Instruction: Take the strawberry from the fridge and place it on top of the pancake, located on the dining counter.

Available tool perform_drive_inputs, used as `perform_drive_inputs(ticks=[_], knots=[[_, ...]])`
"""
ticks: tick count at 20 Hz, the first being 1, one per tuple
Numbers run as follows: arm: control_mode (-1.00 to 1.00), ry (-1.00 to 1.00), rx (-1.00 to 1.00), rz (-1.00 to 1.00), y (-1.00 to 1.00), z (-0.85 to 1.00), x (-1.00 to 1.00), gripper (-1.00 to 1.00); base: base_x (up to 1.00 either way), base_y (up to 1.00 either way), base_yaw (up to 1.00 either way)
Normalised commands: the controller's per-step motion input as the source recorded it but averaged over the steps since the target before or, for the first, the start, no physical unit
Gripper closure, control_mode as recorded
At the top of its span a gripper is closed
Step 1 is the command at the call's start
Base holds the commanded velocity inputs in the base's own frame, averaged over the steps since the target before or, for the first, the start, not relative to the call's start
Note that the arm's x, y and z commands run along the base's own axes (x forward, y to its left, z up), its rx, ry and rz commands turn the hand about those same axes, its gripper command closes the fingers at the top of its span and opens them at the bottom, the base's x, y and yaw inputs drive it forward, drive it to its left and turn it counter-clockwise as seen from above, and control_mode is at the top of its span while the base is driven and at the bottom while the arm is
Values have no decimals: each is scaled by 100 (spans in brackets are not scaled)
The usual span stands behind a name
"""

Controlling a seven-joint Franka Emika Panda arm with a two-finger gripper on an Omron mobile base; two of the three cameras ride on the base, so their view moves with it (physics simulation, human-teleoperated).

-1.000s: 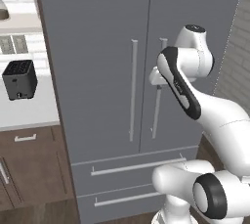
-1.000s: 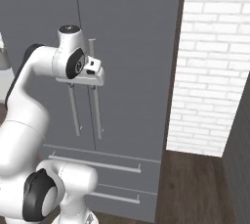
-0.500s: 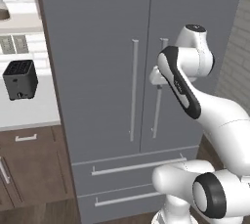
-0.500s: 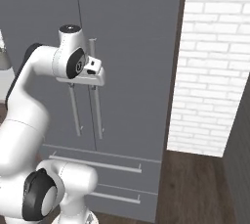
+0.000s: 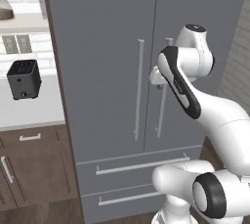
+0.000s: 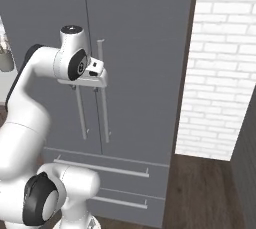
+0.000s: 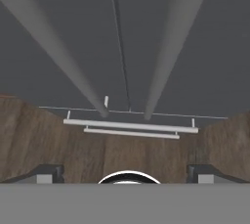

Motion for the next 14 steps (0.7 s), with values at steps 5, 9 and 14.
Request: perform_drive_inputs(ticks=[5,9,14], knots=[[100,0,0,0,0,0,0,-100,-33,8,0],[100,0,0,0,0,0,0,-100,-64,21,-1],[100,0,0,0,0,0,0,-100,-60,5,-5]])
